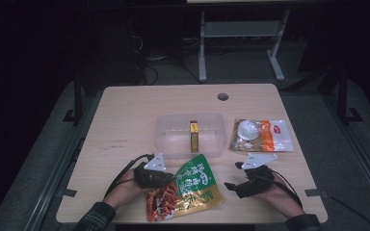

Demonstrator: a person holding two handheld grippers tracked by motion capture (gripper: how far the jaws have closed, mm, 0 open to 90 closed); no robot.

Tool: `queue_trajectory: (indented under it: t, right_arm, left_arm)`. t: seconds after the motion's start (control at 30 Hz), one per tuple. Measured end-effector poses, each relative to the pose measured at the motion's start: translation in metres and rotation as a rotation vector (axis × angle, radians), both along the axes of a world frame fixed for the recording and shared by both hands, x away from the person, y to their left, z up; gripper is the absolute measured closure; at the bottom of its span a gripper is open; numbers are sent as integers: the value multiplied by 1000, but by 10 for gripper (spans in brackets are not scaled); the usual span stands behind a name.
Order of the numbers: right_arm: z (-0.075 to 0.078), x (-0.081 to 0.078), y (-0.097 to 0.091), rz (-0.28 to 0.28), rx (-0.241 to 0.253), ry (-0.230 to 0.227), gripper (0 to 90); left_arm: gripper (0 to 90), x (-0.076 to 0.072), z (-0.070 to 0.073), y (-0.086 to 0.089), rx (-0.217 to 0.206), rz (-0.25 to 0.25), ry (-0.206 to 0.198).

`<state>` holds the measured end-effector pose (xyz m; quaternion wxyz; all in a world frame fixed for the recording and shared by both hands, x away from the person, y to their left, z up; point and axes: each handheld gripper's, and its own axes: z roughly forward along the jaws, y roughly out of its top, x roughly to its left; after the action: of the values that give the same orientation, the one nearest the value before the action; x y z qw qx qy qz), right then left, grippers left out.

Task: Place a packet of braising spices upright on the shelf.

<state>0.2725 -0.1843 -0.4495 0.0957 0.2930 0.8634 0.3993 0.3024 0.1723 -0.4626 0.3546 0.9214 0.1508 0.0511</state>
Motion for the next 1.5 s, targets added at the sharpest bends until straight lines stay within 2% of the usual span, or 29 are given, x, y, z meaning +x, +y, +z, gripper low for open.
queue_trajectory:
  t: [0.17, 0.23, 0.27, 0.37, 0.4, 0.47, 0.57, 0.7, 0.77, 0.83, 0.87, 0.9, 0.93, 0.97, 1.0, 1.07, 1.13, 1.27, 1.3, 1.33, 1.4, 1.47, 1.5]
  right_arm:
    - [0, 0, 0, 2, -3, 1, 159]
    - [0, 1, 0, 3, -2, -2, 159]
    - [0, 1, 0, 4, -3, -4, 159]
    - [-1, 2, -1, 4, -3, -4, 159]
    - [-1, 2, -1, 3, -3, -4, 159]
    - [0, 1, -1, 2, -2, -1, 159]
    - [0, 1, -1, 3, -4, -2, 159]
    - [0, 1, 0, 2, -4, 0, 159]
    - [-1, 1, 0, 2, -3, 3, 159]
    - [-1, 1, 0, 2, -3, 2, 159]
    - [-1, 2, 0, 4, -4, 3, 159]
    - [-1, 2, 0, 4, -4, 3, 159]
    - [-1, 2, 0, 5, 1, 6, 158]
    - [-1, 2, 0, 5, 1, 6, 158]
    - [-1, 2, 0, 7, 7, 12, 151]
    - [-1, 2, 0, 13, 15, 18, 146]
    - [-1, 1, 3, 38, 24, 32, 139]
    - [0, -1, 9, 59, 45, 55, 138]
    - [0, -1, 10, 59, 46, 48, 139]
    - [0, -1, 10, 59, 46, 48, 139]
    - [3, -2, 13, 59, 65, 50, 144]
    - [8, 0, 19, 59, 123, 61, 145]
    - [8, 0, 19, 59, 123, 61, 145]
  left_arm:
    - [885, 0, 0, 1, -12, 16, 13]
    - [891, 1, 1, 2, -29, 16, 22]
    - [896, 1, 1, 3, -49, 17, 46]
    - [897, 2, 3, 6, -61, 11, 53]
    - [897, 3, 5, 8, -89, 13, 68]
    - [897, 2, 6, 10, -100, 14, 68]
    - [898, 1, 13, 17, -154, 31, 67]
    - [899, 0, 18, 21, -189, 42, 64]
    - [899, -1, 23, 26, -233, 66, 57]
    - [900, -1, 25, 28, -244, 74, 56]
    - [900, 0, 29, 31, -273, 93, 48]
    - [900, 0, 29, 31, -273, 93, 48]
    - [900, 0, 34, 35, -297, 107, 37]
    - [900, 0, 34, 35, -297, 107, 37]
    - [900, 0, 38, 39, -328, 125, 31]
    - [900, 1, 41, 41, -338, 132, 24]
    - [900, 2, 49, 45, -364, 162, 11]
    - [900, 5, 57, 48, -383, 201, -11]
    - [900, 7, 61, 50, -396, 226, -22]
    - [900, 7, 61, 50, -396, 226, -22]
    - [900, 9, 65, 51, -404, 246, -39]
    - [900, 13, 70, 53, -423, 273, -54]
    - [900, 13, 70, 53, -423, 273, -54]
